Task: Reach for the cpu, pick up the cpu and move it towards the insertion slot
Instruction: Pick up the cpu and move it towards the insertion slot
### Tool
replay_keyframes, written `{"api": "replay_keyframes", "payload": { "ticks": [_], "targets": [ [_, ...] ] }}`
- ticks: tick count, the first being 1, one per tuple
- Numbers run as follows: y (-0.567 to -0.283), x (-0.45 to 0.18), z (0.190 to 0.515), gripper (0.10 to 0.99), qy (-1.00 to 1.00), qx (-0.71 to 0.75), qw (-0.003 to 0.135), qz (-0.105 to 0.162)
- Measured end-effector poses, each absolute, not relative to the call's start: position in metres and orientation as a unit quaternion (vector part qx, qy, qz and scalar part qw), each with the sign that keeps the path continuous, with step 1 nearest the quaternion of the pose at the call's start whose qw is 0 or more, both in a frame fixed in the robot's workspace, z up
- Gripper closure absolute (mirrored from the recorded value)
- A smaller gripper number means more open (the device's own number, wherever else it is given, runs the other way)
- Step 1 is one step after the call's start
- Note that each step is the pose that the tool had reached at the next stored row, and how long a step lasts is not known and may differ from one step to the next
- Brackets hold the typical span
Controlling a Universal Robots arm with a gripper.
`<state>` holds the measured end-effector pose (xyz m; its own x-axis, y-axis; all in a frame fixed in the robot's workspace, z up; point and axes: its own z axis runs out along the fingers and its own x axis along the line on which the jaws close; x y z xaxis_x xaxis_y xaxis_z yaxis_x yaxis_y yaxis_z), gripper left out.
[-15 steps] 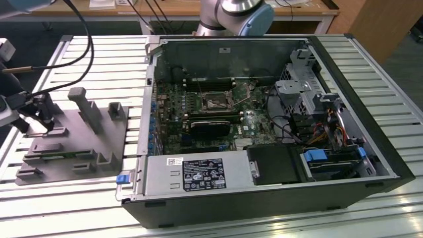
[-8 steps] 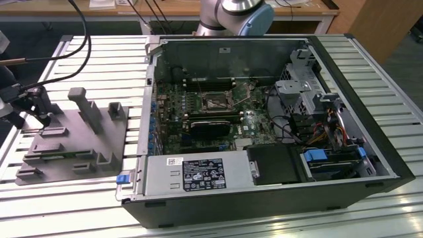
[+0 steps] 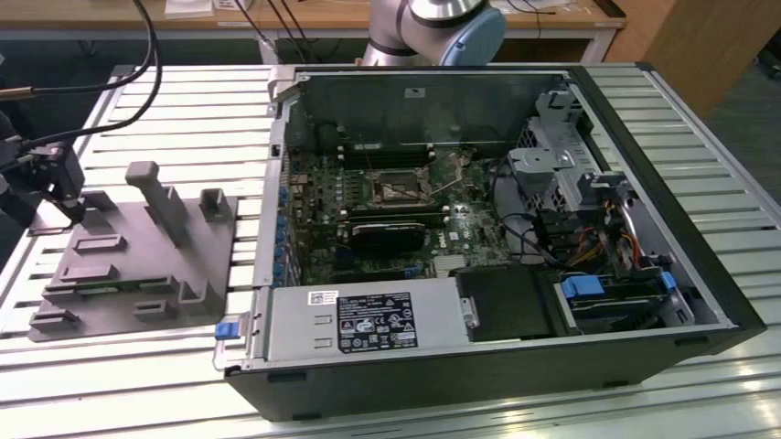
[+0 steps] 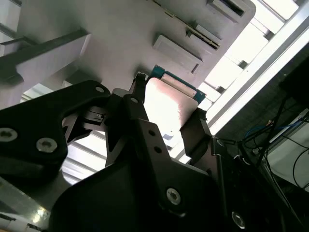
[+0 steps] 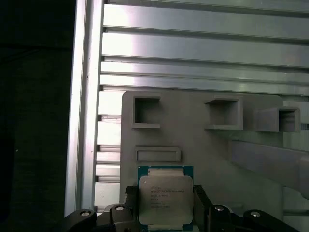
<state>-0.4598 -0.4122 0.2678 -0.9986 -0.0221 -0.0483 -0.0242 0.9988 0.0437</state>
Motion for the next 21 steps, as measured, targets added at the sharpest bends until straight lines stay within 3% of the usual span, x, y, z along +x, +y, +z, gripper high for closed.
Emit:
{"api": "replay_keyframes", "payload": {
  "ticks": [21],
  "targets": [
    [-0.412, -0.46, 0.318, 0.545, 0.999, -0.012, 0.03, 0.022]
  ]
}}
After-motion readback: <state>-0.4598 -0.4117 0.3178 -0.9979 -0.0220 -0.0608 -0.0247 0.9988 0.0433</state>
